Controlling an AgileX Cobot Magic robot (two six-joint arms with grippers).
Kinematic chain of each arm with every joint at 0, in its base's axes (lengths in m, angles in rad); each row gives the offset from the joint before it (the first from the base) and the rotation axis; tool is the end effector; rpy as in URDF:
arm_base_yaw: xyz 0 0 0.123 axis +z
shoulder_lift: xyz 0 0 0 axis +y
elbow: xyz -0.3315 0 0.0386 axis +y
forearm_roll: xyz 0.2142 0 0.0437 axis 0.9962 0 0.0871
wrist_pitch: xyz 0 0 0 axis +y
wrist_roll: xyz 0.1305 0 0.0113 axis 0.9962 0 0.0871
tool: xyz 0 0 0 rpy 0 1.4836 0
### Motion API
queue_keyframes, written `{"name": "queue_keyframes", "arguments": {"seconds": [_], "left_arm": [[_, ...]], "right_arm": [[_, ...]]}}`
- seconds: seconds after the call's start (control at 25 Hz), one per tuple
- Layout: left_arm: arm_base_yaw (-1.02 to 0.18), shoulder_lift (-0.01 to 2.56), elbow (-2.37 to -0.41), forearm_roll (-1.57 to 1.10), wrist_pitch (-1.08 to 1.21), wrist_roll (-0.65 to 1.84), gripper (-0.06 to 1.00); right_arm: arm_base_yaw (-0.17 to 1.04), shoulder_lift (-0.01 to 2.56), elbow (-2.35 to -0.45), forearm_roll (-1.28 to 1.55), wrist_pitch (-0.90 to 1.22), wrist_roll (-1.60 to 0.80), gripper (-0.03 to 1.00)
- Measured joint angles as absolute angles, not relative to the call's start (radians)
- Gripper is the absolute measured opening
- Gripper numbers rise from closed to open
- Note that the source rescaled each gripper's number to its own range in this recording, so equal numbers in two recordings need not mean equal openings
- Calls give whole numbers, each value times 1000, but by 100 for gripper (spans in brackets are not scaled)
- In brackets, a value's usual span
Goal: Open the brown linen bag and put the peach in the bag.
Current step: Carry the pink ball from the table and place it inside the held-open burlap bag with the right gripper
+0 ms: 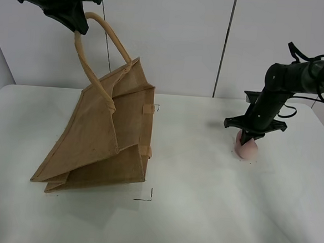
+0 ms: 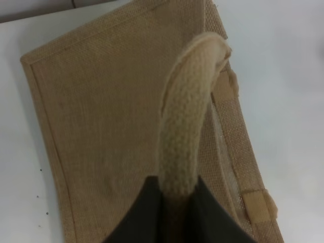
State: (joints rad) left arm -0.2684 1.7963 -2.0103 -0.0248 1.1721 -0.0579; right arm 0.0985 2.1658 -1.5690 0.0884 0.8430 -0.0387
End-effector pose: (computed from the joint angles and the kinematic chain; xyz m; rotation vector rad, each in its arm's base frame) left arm 0.3811 -0.1079 0.4254 0.2557 2.4359 -0.1771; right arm 0.4449 0.0527 0.1641 -0.1251 2.9209 0.1155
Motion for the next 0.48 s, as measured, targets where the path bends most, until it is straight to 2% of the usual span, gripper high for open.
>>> {"name": "queue_keyframes", "arguments": {"seconds": [0.32,0.48], "left_arm": [[-268,1790,-2010,-25,1172,-58,0],[-268,1765,-2010,-25,1173,-58,0]], "right_arm": [[104,1979,-1681,340,876,-273,0],[153,1944,-1717,477,887,-383,0]]}}
